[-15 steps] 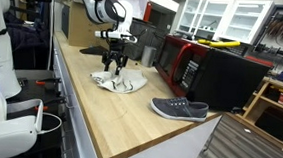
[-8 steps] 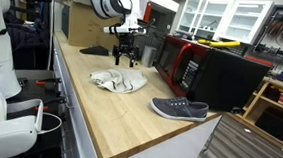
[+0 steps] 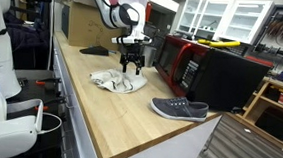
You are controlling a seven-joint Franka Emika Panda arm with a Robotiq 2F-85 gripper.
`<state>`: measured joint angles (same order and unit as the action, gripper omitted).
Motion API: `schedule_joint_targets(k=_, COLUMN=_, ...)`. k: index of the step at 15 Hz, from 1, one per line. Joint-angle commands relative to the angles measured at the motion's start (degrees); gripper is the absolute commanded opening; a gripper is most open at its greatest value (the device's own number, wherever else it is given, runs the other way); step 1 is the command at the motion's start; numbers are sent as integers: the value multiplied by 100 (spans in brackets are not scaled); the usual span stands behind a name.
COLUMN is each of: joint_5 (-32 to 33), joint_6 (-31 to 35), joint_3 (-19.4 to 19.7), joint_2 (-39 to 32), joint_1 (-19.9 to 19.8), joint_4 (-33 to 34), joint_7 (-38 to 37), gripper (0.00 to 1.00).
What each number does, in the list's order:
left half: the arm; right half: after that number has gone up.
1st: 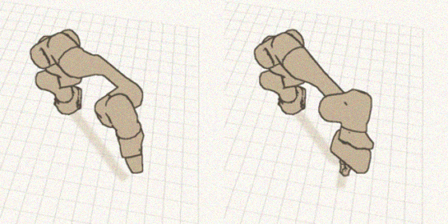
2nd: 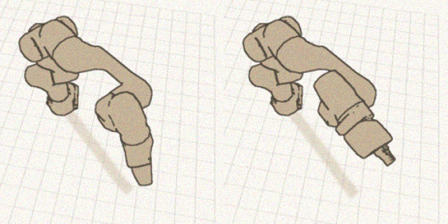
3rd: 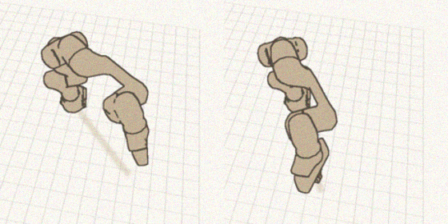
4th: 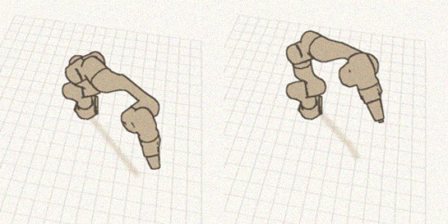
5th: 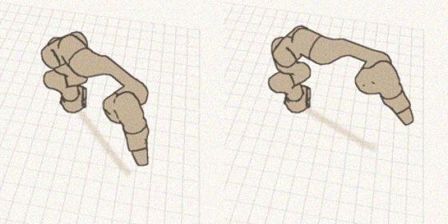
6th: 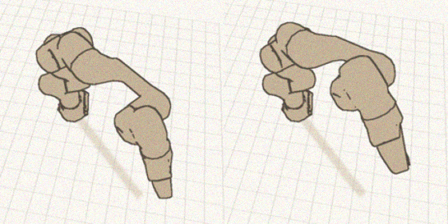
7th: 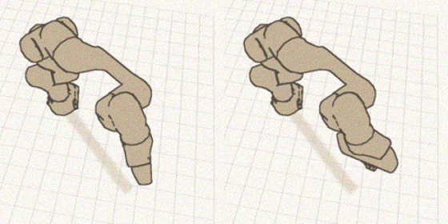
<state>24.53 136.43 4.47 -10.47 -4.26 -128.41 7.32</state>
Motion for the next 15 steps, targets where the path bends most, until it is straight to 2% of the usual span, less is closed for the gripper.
schedule_joint_targets(k=1, joint_5=146, joint_6=120, joint_3=136, joint_2=-399, joint_1=48, joint_4=376, joint_7=-382, gripper=100)
schedule_joint_targets(k=5, joint_5=535, joint_6=229, joint_3=303, joint_2=-598, joint_1=143, joint_4=518, joint_7=-793, gripper=100)
schedule_joint_targets(k=6, joint_5=664, joint_6=255, joint_3=335, joint_2=-626, joint_1=165, joint_4=536, joint_7=-903, gripper=75)
schedule_joint_targets(k=8, joint_5=826, joint_6=261, joint_3=374, joint_2=-661, joint_1=190, joint_4=567, joint_7=-1055, gripper=66)
schedule_joint_targets(k=9, joint_5=847, joint_6=242, joint_3=373, joint_2=-660, joint_1=187, joint_4=576, joint_7=-1081, gripper=56)
schedule_joint_targets(k=15, joint_5=813, joint_6=178, joint_3=330, joint_2=-633, joint_1=233, joint_4=592, joint_7=-1127, gripper=12)
